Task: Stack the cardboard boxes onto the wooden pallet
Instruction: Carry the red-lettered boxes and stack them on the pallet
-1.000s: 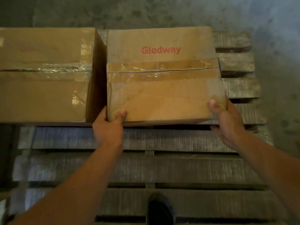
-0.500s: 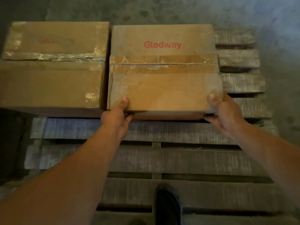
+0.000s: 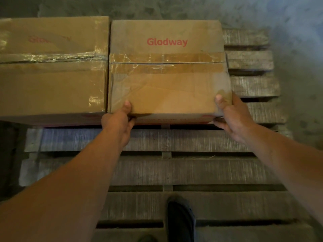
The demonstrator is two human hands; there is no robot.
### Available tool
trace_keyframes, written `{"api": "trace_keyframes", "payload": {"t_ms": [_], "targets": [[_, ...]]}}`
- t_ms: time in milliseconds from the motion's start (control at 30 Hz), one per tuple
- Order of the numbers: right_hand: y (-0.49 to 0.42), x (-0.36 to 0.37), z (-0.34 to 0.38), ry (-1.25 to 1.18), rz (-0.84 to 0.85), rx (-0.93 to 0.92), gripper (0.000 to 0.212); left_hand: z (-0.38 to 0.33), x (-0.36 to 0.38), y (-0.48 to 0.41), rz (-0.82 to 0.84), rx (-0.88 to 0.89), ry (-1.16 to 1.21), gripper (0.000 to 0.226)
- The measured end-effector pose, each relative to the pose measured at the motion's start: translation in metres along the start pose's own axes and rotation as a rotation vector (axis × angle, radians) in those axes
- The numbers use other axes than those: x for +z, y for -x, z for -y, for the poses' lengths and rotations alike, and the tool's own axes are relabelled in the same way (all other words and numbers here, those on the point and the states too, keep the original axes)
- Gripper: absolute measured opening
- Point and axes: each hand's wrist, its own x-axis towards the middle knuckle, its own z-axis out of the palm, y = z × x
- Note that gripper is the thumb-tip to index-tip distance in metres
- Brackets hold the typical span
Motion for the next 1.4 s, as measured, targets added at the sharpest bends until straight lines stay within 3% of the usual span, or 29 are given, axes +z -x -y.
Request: {"api": "trace_keyframes", "payload": {"t_ms": [167, 300, 433, 600, 700, 833, 1033, 1233, 1400], "targets": [[0.009, -0.007, 0.006, 0.181, -0.032, -0.035, 0.059, 0.001, 0.003, 0.012, -0.086, 0.021, -0.123, 0.057], [0.031, -0.019, 0.006, 0.295, -0.215, -0.050, 0.069, 0.007, 0.001, 0.036, -0.033, -0.008, -0.345, 0.061], [0.081, -0.067, 0.018, 0.319, -0.351, -0.108, 0.062, 0.004, 0.016, 0.087, 0.130, 0.313, -0.799, 0.055], [0.161, -0.173, 0.060, 0.271, -0.581, -0.107, 0.062, -0.024, 0.085, 0.184, 0.298, 0.637, -1.034, 0.046], [0.214, -0.248, 0.085, 0.201, -0.718, -0.110, 0.061, -0.036, 0.142, 0.251, 0.454, 0.751, -1.067, 0.030], [0.274, -0.355, 0.108, 0.119, -0.937, -0.135, 0.058, -0.029, 0.234, 0.349, 0.613, 0.872, -1.061, 0.041], [0.296, -0.494, 0.102, 0.009, -1.156, -0.034, 0.058, 0.052, 0.364, 0.462, 0.926, 1.052, -1.015, 0.030], [0.224, -0.577, 0.068, -0.328, -1.252, 0.019, 0.058, 0.162, 0.477, 0.487, 1.070, 1.134, -1.039, 0.062], [0.169, -0.628, 0.044, -0.489, -1.319, 0.166, 0.085, 0.234, 0.562, 0.491, 1.010, 1.063, -1.056, 0.085]]}}
